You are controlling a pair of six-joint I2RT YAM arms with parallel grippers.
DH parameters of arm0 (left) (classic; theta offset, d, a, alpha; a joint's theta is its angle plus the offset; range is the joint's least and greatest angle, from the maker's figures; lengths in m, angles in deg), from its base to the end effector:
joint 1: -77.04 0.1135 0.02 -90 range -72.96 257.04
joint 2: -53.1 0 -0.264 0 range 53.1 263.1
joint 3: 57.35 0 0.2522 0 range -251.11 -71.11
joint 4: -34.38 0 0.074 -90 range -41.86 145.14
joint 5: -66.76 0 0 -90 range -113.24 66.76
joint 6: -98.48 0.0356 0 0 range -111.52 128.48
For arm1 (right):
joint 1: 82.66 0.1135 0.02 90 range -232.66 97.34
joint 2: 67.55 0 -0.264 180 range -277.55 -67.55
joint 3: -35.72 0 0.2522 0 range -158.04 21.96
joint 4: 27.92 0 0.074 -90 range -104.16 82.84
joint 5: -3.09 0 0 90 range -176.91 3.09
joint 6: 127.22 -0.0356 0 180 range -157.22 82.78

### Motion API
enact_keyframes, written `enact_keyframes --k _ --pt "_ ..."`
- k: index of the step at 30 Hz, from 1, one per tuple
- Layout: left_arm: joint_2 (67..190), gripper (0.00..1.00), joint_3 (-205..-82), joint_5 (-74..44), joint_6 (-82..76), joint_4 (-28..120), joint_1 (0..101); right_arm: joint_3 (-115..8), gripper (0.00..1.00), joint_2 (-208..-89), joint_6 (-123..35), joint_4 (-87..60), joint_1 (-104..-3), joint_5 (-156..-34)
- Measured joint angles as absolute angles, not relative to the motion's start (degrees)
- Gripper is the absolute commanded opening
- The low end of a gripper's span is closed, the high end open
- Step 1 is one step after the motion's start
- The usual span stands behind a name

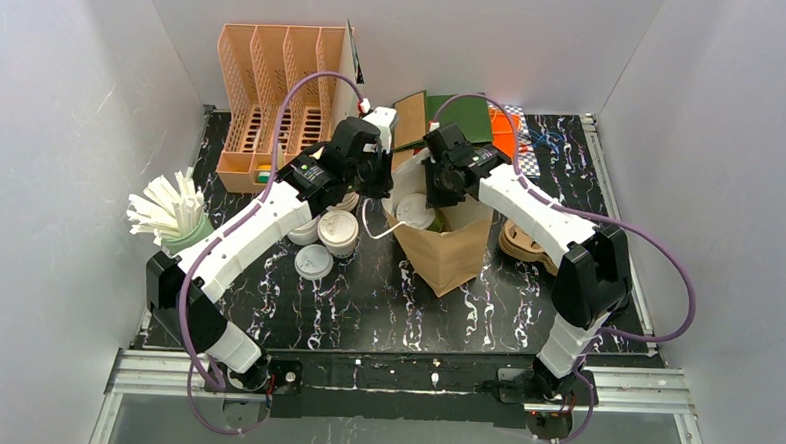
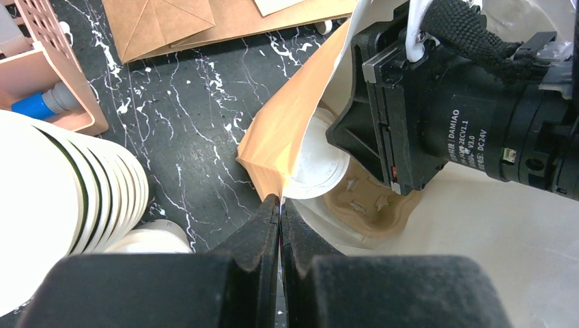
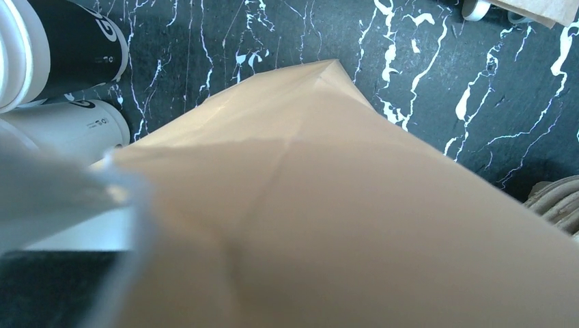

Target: Pack the takeout coffee

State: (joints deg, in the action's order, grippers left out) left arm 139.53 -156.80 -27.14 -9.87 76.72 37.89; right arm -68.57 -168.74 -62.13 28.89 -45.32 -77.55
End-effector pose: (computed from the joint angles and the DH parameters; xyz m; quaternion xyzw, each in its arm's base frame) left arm 0.2689 -0.2158 0.3802 0.1388 0.8515 -0.2171 0.4567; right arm 0.3117 0.2305 0.2982 -0.0773 0.9443 0.0941 0.3058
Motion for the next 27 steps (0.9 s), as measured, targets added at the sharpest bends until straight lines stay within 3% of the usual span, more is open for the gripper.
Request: enact_keyframes --k 6,27 --pt "139.2 0.00 -156.7 -27.1 -9.0 77.3 37.9 -68.7 0.11 -168.7 -62.1 28.9 -45.1 -77.2" --pt "140.1 0.00 -159.9 -26.5 -7.3 80.1 36.8 -65.4 0.62 -163.8 -55.2 28.0 -45.6 -79.6"
